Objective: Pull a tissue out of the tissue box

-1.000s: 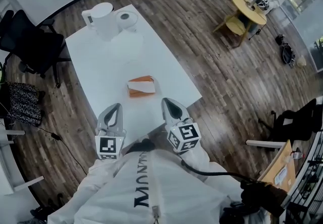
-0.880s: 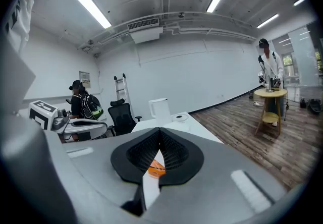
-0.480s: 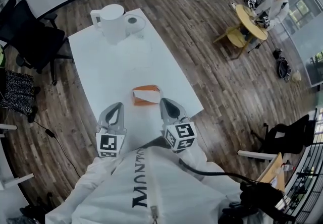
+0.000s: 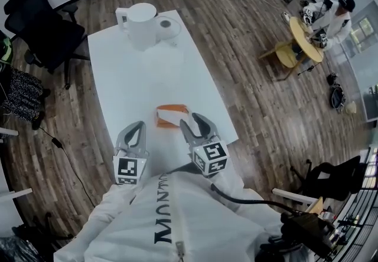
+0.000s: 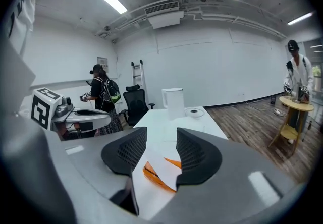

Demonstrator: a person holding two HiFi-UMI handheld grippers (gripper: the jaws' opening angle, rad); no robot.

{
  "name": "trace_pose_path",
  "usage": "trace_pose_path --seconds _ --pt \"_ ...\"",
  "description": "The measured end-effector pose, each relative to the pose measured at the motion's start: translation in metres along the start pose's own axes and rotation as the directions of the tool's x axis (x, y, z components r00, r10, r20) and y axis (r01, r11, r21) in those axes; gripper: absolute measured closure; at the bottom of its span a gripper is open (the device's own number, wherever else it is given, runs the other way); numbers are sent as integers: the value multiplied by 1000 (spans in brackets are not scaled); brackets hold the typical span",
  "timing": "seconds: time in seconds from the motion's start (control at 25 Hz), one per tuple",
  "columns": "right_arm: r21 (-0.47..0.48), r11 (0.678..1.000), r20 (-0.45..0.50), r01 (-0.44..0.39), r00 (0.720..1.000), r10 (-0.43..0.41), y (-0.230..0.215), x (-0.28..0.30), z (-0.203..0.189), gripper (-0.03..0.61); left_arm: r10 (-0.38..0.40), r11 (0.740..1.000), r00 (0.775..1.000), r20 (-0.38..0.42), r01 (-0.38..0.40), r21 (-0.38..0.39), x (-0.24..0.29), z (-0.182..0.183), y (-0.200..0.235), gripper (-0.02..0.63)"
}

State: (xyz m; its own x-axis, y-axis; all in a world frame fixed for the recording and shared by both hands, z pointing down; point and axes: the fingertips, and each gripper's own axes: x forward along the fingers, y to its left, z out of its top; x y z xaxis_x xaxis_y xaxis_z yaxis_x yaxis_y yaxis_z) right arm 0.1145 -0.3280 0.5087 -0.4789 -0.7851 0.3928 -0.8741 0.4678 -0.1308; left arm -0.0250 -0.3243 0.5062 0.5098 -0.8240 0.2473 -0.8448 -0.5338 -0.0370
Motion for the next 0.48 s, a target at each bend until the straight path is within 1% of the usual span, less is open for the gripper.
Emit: trace_pose_path --seconds 0.08,0.16,0.24,0.36,0.48 --pt "-47 998 -36 -41 999 39 2 5 -4 387 11 1000 1000 -13 -12 -13 3 -4 -2 615" --pt "-92 992 -79 -84 994 77 3 12 -11 373 20 1000 999 -25 -20 -21 8 -8 -4 615" --pt "-142 980 -142 -136 983 116 5 18 -25 368 31 999 999 -38 -32 -28 10 -12 -7 615" --pt "-230 949 -242 -217 957 160 11 28 -48 353 58 997 997 -48 -60 -45 13 -15 -7 615" --pt "-304 914 -313 -269 934 171 13 36 -67 342 84 994 995 -49 -87 -60 14 -16 -7 615"
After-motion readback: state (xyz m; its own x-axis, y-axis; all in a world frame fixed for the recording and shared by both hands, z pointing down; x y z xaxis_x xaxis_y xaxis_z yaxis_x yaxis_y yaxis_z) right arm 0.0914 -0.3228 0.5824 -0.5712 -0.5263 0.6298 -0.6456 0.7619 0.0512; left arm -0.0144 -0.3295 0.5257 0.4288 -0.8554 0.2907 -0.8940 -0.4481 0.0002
